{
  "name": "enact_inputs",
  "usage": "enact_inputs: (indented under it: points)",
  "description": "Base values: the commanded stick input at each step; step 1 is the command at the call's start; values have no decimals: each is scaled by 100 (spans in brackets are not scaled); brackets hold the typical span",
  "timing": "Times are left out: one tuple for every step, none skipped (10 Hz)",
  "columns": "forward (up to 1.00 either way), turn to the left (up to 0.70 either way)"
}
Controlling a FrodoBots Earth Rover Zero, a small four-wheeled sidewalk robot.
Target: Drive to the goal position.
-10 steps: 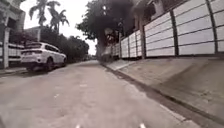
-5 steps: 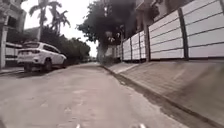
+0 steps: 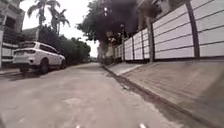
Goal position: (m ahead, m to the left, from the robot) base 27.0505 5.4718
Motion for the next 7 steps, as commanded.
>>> enact_inputs:
  points:
    - [85, 0]
    - [85, 0]
    - [85, 0]
    - [85, 0]
    - [85, 0]
    - [85, 0]
    - [85, 0]
